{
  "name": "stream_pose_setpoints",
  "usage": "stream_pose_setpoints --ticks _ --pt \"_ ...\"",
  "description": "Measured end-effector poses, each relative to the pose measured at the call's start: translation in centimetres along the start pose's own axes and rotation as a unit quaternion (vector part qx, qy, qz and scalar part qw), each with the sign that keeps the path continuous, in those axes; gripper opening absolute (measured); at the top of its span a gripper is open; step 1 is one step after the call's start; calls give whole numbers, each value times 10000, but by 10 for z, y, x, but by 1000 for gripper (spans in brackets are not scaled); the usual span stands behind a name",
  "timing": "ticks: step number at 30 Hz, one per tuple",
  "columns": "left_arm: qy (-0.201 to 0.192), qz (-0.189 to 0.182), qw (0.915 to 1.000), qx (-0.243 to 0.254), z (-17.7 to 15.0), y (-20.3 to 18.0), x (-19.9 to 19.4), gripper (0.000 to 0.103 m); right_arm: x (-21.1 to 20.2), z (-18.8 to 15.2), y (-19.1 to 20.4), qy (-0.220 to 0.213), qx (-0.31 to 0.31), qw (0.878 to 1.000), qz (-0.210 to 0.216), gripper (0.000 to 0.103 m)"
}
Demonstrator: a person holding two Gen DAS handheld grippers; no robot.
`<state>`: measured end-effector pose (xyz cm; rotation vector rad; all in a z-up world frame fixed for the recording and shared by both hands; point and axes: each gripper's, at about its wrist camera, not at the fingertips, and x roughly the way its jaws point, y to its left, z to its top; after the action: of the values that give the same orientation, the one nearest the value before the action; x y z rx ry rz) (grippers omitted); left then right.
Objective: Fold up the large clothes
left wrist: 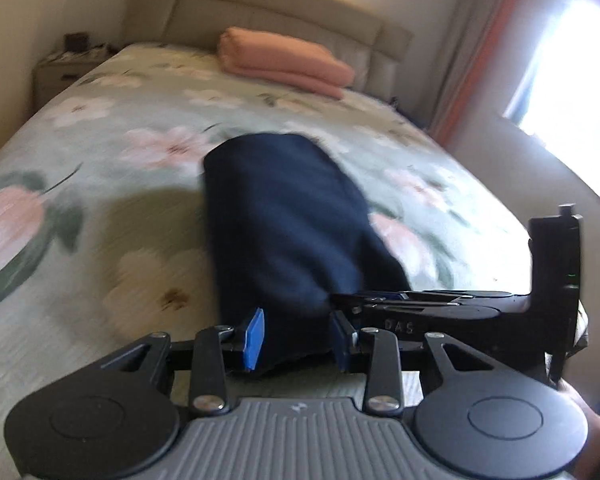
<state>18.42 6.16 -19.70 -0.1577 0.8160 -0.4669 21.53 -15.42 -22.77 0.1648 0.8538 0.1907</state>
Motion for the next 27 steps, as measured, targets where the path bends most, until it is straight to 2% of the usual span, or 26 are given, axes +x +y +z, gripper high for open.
stream_pose_setpoints --ticks 3,5,7,9,10,11,12,13,14,16,18,19,22,24,27 --pt "64 130 9998 -133 -7 8 -14 39 -15 -4 -15 301 395 9987 -143 38" --pt "95 242 9992 -288 -6 7 -20 39 -27 -9 -21 511 401 9974 -301 38" --pt "37 257 9991 -337 -4 -1 -29 39 -48 -14 -25 564 391 9969 -376 38" --pt "-71 105 9998 -159 -1 -19 -42 35 -80 -17 -27 451 414 9974 -383 40" --pt "-165 85 9998 -38 2 -30 -50 35 -100 -16 -24 348 407 9977 -426 48" --pt "-252 108 9996 94 6 -41 -60 35 -116 -17 -22 245 402 9978 -468 63" --pt "-329 163 9991 199 10 -50 -67 37 -133 -15 -18 102 393 9979 -497 72" --pt "-444 262 9983 284 14 -61 -78 41 -153 -12 -13 -88 380 9978 -530 82" --pt "-540 354 9974 321 19 -70 -90 46 -165 -8 -7 -250 344 9976 -544 84" --pt "-745 383 9959 332 26 -85 -113 68 -194 -1 9 -541 181 9964 -629 85" --pt "-935 344 9944 348 31 -97 -135 75 -214 7 22 -741 34 9938 -832 93" --pt "-1025 340 9934 385 34 -103 -147 77 -222 11 26 -820 8 9921 -946 98" --pt "-1216 641 9895 448 39 -117 -174 82 -244 16 37 -1001 116 9874 -1218 100" --pt "-1316 859 9867 423 41 -123 -186 83 -257 17 39 -1056 234 9866 -1226 100" --pt "-1422 942 9851 235 42 -127 -201 89 -272 16 39 -1114 365 9858 -1202 101"
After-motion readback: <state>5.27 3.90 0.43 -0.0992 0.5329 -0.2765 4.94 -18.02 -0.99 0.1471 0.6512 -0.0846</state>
